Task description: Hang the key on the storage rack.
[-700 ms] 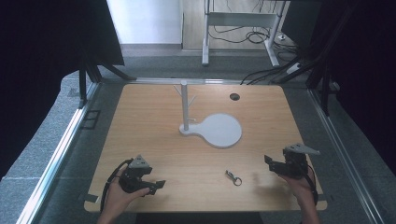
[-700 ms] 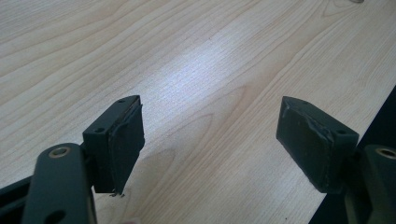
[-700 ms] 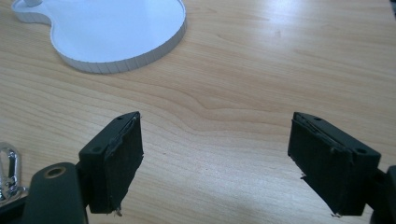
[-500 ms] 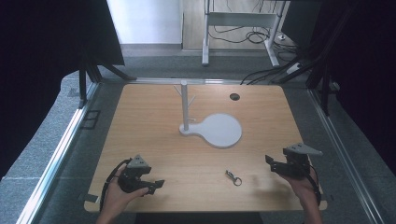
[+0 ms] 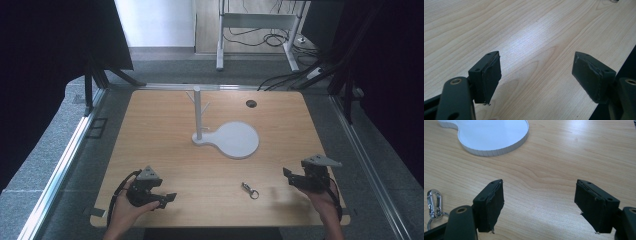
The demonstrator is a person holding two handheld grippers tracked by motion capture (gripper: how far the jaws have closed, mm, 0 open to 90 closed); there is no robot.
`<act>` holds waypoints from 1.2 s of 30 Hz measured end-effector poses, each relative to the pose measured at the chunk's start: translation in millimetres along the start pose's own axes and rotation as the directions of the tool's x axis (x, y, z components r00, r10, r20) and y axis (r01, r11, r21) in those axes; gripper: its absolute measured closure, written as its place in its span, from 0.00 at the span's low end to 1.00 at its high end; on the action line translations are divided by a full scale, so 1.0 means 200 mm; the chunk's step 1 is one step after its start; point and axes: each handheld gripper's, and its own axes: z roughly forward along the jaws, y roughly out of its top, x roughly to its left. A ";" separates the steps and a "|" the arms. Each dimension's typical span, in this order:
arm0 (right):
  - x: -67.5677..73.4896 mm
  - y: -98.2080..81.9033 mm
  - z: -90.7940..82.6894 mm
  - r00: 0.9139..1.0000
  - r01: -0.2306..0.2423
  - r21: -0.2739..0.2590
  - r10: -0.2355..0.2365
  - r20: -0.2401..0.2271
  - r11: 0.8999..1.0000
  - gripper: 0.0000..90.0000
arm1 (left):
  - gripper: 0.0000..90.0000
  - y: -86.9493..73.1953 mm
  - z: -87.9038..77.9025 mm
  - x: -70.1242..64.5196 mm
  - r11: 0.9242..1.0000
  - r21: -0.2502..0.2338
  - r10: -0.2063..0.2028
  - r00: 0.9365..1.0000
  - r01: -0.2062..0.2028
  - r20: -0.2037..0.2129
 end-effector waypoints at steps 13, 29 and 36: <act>0.01 0.00 0.00 1.000 0.006 0.015 -0.006 -0.020 1.000 0.30 | 0.26 0.00 -0.01 0.00 1.000 -0.006 -0.001 1.000 0.001 -0.004; 0.06 0.09 -0.04 0.993 0.070 0.055 -0.064 -0.103 0.996 0.41 | 0.27 0.00 -0.03 -0.01 1.000 -0.023 -0.003 1.000 0.003 -0.007; 0.12 0.14 -0.04 0.977 0.152 0.150 -0.126 -0.170 0.977 0.50 | 0.27 0.00 -0.03 -0.02 1.000 -0.020 0.000 1.000 0.000 -0.002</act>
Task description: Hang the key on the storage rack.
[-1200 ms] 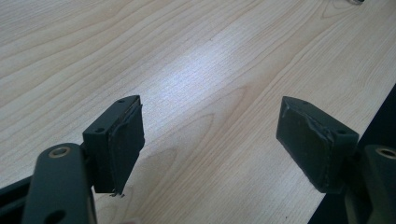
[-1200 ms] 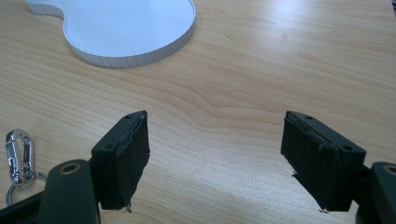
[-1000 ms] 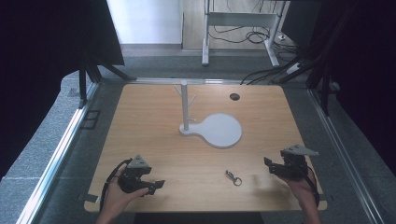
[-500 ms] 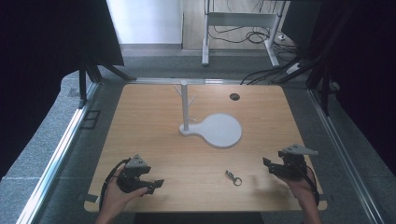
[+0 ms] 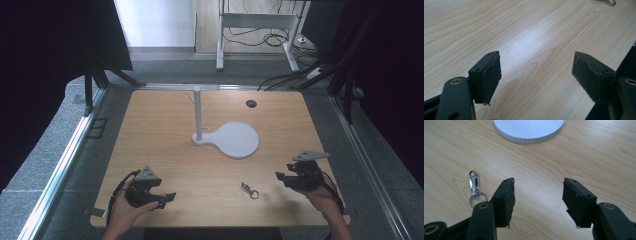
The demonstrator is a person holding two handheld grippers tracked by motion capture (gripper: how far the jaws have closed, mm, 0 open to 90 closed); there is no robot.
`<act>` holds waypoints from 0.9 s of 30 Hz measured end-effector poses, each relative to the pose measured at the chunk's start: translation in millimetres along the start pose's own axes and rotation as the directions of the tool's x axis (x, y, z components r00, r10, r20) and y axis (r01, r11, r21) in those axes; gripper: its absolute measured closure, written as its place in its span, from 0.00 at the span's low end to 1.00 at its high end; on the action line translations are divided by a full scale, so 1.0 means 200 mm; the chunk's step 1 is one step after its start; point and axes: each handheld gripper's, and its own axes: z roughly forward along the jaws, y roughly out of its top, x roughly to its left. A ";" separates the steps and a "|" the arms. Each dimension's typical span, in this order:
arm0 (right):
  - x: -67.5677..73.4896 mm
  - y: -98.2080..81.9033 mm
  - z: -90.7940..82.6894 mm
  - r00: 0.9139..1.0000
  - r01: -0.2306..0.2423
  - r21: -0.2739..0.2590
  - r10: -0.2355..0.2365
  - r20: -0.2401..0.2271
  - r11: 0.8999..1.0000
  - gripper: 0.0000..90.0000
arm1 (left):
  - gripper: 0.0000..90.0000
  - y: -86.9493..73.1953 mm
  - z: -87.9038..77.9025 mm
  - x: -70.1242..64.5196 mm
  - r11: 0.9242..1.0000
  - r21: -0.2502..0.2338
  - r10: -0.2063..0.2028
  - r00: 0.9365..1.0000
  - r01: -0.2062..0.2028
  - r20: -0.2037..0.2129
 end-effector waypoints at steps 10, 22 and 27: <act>0.07 0.07 0.00 0.996 0.074 0.070 -0.070 -0.055 0.995 0.54 | 0.27 0.00 0.01 0.00 1.000 0.007 0.004 1.000 -0.005 0.005; 0.16 0.10 0.11 0.982 0.150 0.176 -0.126 -0.139 0.973 0.62 | 0.27 -0.01 0.00 0.01 1.000 0.005 -0.004 1.000 0.004 0.002; 0.19 0.10 0.14 0.980 0.161 0.186 -0.134 -0.150 0.969 0.63 | 0.27 -0.01 0.00 0.02 1.000 0.008 -0.003 1.000 0.003 0.002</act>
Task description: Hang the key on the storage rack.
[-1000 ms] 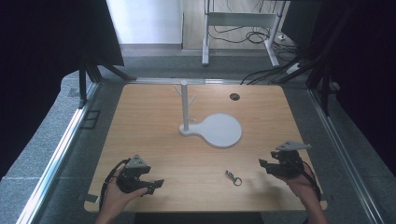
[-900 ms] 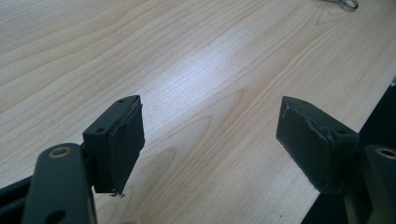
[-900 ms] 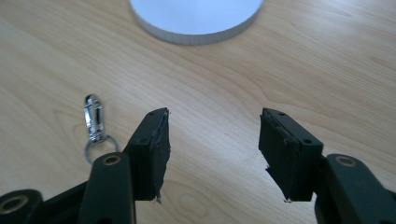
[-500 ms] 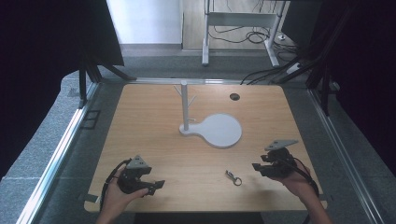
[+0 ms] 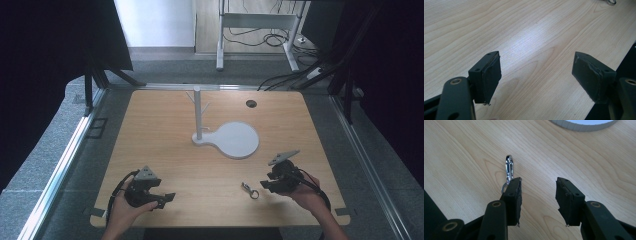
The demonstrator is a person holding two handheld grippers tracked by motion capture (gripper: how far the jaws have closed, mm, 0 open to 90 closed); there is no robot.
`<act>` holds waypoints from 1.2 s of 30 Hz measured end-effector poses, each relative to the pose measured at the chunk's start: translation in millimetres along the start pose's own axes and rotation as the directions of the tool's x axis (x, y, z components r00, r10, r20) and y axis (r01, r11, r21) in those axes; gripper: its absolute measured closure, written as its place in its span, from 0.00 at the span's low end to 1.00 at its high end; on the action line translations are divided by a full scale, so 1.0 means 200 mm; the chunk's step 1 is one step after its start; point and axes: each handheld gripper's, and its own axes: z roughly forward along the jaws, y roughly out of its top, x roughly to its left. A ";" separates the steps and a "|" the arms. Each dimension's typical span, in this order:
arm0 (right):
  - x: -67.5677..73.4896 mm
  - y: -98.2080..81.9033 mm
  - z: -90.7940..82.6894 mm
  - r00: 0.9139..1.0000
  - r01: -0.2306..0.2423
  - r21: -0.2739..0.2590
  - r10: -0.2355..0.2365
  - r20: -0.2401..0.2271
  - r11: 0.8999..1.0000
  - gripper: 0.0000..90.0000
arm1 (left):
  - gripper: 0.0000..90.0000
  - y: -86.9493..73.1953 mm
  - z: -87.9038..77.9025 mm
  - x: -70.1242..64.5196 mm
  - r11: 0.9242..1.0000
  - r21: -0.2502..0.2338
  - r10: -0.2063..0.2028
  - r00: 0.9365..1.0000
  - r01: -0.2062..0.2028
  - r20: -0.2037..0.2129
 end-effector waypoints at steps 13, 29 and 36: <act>0.08 0.08 0.10 0.998 0.057 0.062 -0.054 -0.042 0.996 0.69 | 0.26 0.00 0.00 0.00 1.000 0.001 0.000 1.000 0.000 0.001; 0.15 0.16 0.22 0.995 0.092 0.190 -0.081 -0.063 0.977 0.75 | 0.27 0.00 0.00 0.00 1.000 0.000 0.002 1.000 -0.002 0.004; 0.15 0.17 0.27 0.994 0.101 0.229 -0.089 -0.063 0.968 0.75 | 0.26 0.00 0.00 0.00 1.000 0.001 0.004 1.000 -0.004 0.005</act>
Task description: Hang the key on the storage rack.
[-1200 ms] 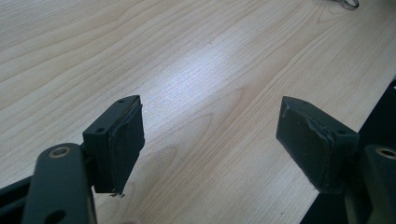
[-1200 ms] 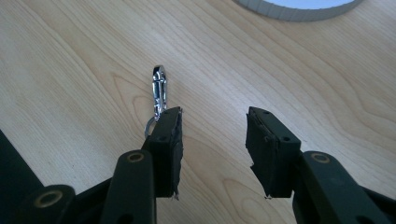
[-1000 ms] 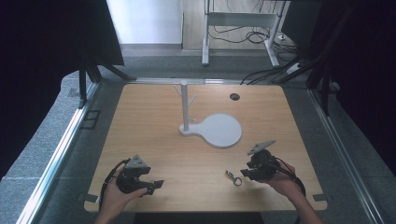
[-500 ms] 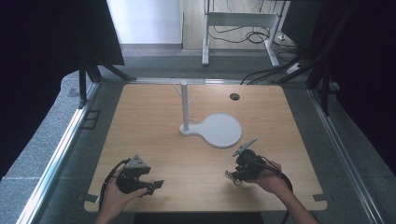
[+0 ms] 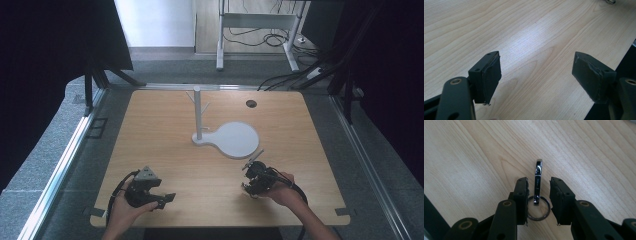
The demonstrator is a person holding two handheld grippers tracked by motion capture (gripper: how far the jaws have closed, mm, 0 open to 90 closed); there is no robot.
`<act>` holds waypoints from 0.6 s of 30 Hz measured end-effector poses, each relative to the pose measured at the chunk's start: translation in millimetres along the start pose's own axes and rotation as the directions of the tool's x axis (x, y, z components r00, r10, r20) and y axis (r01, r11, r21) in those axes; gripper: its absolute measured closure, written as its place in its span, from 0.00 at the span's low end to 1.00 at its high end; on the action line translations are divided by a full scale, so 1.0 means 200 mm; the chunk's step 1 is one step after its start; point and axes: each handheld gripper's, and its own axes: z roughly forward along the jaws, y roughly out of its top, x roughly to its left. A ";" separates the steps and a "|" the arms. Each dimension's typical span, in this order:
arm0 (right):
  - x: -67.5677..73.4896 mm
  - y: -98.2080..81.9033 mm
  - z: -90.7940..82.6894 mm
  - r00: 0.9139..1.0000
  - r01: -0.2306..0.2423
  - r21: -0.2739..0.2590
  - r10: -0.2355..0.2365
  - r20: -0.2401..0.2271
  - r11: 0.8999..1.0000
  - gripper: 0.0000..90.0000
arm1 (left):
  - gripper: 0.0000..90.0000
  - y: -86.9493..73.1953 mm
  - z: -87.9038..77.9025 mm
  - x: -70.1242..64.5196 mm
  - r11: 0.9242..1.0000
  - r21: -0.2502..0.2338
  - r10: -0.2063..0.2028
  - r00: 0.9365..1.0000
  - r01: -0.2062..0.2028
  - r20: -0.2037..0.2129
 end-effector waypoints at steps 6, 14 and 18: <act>0.00 0.01 0.03 1.000 0.009 0.025 -0.009 0.014 1.000 0.76 | 0.26 0.00 0.00 -0.01 1.000 0.001 0.000 1.000 0.000 0.000; 0.00 0.00 0.03 1.000 0.013 0.038 -0.014 0.022 0.999 0.79 | 0.26 0.00 0.00 -0.01 1.000 0.002 0.001 1.000 -0.001 -0.001; 0.02 0.00 0.04 0.999 0.022 0.065 -0.024 0.027 0.998 0.85 | 0.26 0.00 0.00 0.00 1.000 0.002 0.000 1.000 0.000 -0.001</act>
